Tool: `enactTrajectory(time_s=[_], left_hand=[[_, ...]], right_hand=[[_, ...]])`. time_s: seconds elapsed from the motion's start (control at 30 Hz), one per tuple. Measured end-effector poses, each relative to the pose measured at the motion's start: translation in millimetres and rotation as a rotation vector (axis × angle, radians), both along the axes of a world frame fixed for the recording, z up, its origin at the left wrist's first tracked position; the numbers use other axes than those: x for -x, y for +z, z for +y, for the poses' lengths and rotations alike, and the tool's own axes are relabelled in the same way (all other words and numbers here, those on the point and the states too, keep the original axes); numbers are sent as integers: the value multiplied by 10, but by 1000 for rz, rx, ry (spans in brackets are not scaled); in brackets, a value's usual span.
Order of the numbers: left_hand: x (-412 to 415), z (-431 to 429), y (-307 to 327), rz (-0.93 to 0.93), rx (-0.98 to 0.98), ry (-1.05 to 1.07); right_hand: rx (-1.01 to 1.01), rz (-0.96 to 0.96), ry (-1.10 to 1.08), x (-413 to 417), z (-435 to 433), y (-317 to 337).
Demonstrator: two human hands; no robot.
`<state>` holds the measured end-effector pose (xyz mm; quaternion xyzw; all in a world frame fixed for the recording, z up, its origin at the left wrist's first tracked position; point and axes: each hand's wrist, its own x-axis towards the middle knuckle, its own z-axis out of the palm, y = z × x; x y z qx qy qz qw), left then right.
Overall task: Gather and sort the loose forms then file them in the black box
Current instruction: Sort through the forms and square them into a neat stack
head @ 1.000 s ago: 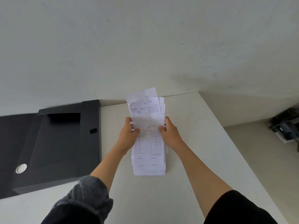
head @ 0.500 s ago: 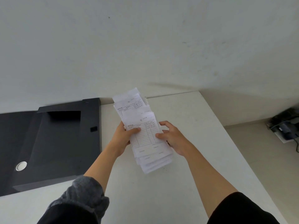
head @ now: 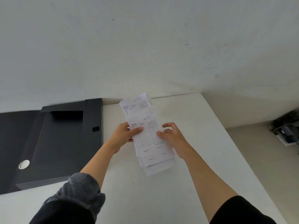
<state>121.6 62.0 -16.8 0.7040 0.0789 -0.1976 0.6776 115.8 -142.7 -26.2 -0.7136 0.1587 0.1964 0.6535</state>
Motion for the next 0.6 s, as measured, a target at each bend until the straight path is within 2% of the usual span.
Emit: enactTrajectory(time_s=[0.13, 0.33, 0.6], left_hand=[[56, -12, -4, 7, 17, -59], [89, 3, -5, 8, 52, -57], [110, -7, -32, -33, -98, 0]], right_hand=[[-112, 68, 65, -5, 14, 39], [-258, 184, 33, -5, -44, 0], [-124, -13, -10, 15, -2, 81]])
